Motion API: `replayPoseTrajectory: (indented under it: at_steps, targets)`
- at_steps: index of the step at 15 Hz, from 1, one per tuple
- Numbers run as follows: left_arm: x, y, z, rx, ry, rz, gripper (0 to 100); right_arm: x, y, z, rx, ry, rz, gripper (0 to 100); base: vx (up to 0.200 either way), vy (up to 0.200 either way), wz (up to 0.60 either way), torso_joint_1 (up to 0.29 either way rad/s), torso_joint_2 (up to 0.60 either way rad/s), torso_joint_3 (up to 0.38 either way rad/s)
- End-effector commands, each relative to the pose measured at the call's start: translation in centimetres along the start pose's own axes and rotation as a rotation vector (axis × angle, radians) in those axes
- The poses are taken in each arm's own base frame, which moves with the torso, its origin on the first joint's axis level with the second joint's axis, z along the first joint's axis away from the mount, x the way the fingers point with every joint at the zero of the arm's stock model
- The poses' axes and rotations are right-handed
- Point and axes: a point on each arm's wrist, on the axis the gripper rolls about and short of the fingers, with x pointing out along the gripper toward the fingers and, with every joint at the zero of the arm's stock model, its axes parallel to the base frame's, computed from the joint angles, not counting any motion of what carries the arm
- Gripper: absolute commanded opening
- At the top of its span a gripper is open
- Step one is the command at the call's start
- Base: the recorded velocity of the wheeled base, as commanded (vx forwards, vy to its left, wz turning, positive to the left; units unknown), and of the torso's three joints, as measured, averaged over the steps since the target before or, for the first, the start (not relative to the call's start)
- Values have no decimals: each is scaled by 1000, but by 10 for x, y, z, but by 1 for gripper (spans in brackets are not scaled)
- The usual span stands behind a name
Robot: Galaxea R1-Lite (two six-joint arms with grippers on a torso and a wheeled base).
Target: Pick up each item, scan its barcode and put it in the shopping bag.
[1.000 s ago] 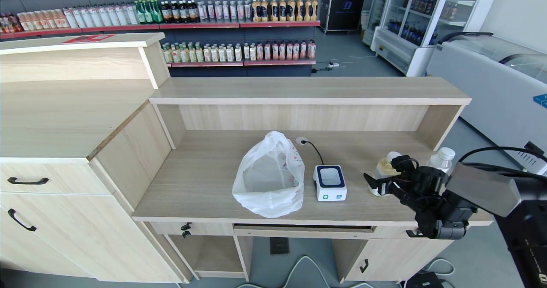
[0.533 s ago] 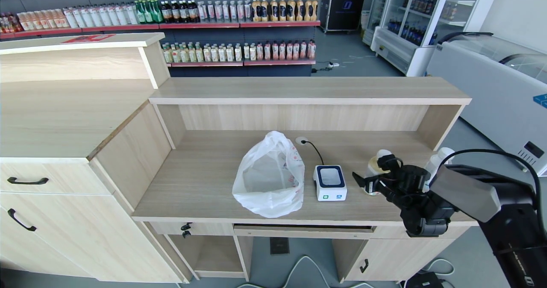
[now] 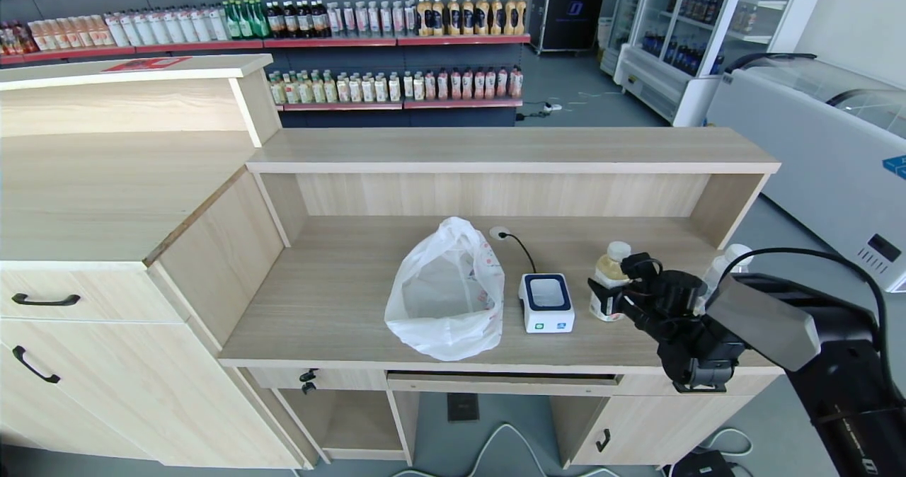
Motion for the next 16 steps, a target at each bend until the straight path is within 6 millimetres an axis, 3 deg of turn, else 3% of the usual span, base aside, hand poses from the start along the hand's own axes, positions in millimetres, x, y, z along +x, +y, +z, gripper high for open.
replayPoseTrajectory:
  at_steps: [1, 8, 12, 16]
  targets:
    - [0, 0, 0, -1, 0, 0, 100, 0, -1, 2, -1, -3, -3, 0, 0, 0, 0, 0, 0, 0]
    - [0, 0, 0, -1, 0, 0, 100, -5, 1, 9, -5, 2, -6, 0, 0, 0, 0, 0, 0, 0]
    - [0, 0, 0, -1, 2, 0, 100, -27, -4, 63, 68, -44, -11, 0, 0, 0, 0, 0, 0, 0]
    - [0, 0, 0, -1, 2, 0, 100, -84, -26, 139, 230, -93, -36, 0, 0, 0, 0, 0, 0, 0]
